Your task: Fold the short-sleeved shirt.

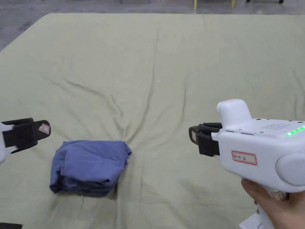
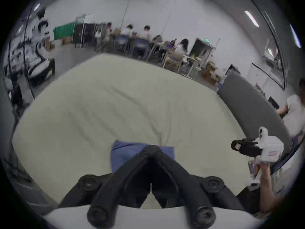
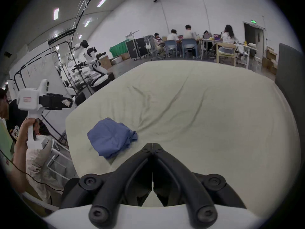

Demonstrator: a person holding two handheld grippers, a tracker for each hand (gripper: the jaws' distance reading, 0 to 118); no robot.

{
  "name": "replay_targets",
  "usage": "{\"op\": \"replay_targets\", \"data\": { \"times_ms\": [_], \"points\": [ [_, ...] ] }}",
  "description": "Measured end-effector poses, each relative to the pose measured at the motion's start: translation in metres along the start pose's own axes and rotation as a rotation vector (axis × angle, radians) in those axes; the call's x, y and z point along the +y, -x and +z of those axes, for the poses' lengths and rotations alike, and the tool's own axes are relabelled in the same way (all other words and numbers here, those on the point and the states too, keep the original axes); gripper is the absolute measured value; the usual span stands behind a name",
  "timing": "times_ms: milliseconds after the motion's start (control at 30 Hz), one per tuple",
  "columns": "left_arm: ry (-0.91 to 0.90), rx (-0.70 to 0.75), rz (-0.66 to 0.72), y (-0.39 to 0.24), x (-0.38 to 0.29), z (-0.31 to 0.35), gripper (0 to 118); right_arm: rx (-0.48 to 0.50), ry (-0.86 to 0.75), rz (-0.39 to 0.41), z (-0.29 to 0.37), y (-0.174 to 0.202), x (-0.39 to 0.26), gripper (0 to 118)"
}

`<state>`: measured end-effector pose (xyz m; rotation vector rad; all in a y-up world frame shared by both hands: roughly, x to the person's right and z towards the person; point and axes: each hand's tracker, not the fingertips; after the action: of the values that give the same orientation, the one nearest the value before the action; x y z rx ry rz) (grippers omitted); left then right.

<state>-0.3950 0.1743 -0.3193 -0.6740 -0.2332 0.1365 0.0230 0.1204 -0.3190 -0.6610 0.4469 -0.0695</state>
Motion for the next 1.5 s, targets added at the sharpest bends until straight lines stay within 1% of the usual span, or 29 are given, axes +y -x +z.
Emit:
{"op": "replay_targets", "data": {
  "times_ms": [67, 133, 167, 300, 367, 533, 633, 700, 733, 767, 800, 833, 867, 900, 933, 967, 1167, 1300, 1433, 1500],
  "points": [
    [-0.074, 0.055, -0.113, -0.048, 0.003, -0.002, 0, -0.046, -0.046, -0.007, 0.027, -0.01, 0.001, 2],
    [-0.169, 0.058, -0.162, -0.089, 0.006, -0.001, 0, -0.095, -0.087, 0.001, 0.055, -0.02, 0.002, 2],
    [-0.225, 0.055, -0.155, -0.105, 0.007, -0.003, 0, -0.131, -0.108, 0.001, 0.07, -0.026, 0.003, 2],
    [-0.306, -0.049, -0.115, -0.162, 0.024, -0.004, 0, -0.27, -0.206, 0.022, 0.132, -0.051, 0.006, 2],
    [-0.334, -0.046, -0.124, -0.189, 0.032, -0.002, 0, -0.352, -0.263, 0.035, 0.161, -0.062, 0.008, 2],
    [-0.451, 0.007, -0.241, -0.243, 0.048, 0.017, 0, -0.524, -0.416, 0.055, 0.223, -0.086, 0.019, 2],
    [-0.54, 0.068, -0.292, -0.263, 0.054, 0.029, 0, -0.594, -0.503, 0.067, 0.25, -0.092, 0.028, 2],
    [-0.563, 0.08, -0.28, -0.271, 0.058, 0.034, 2, -0.62, -0.551, 0.059, 0.262, -0.094, 0.034, 3],
    [-0.575, 0.075, -0.274, -0.273, 0.06, 0.037, 22, -0.625, -0.566, 0.056, 0.265, -0.094, 0.037, 19],
    [-0.589, 0.064, -0.256, -0.274, 0.062, 0.04, 51, -0.631, -0.584, 0.051, 0.268, -0.094, 0.038, 47],
    [-0.588, 0.059, -0.252, -0.275, 0.063, 0.043, 85, -0.633, -0.583, 0.053, 0.269, -0.094, 0.041, 87],
    [-0.584, 0.051, -0.246, -0.277, 0.065, 0.044, 112, -0.63, -0.577, 0.055, 0.27, -0.095, 0.043, 118],
    [-0.577, 0.049, -0.237, -0.277, 0.065, 0.045, 115, -0.631, -0.568, 0.056, 0.268, -0.094, 0.046, 118],
    [-0.582, 0.043, -0.231, -0.275, 0.063, 0.048, 115, -0.638, -0.569, 0.061, 0.265, -0.093, 0.045, 118],
    [-0.6, 0.04, -0.223, -0.273, 0.062, 0.051, 115, -0.659, -0.627, 0.094, 0.268, -0.088, 0.045, 118],
    [-0.604, 0.044, -0.218, -0.273, 0.062, 0.053, 115, -0.66, -0.604, 0.077, 0.267, -0.086, 0.044, 118],
    [-0.601, 0.078, -0.2, -0.266, 0.069, 0.062, 115, -0.632, -0.616, 0.05, 0.264, -0.085, 0.047, 118],
    [-0.586, 0.087, -0.209, -0.263, 0.068, 0.063, 115, -0.635, -0.623, 0.051, 0.264, -0.084, 0.05, 118],
    [-0.575, 0.094, -0.203, -0.258, 0.066, 0.064, 115, -0.637, -0.62, 0.036, 0.263, -0.084, 0.056, 118],
    [-0.581, 0.086, -0.195, -0.256, 0.065, 0.065, 115, -0.641, -0.621, 0.047, 0.262, -0.082, 0.058, 118]
  ]
}}
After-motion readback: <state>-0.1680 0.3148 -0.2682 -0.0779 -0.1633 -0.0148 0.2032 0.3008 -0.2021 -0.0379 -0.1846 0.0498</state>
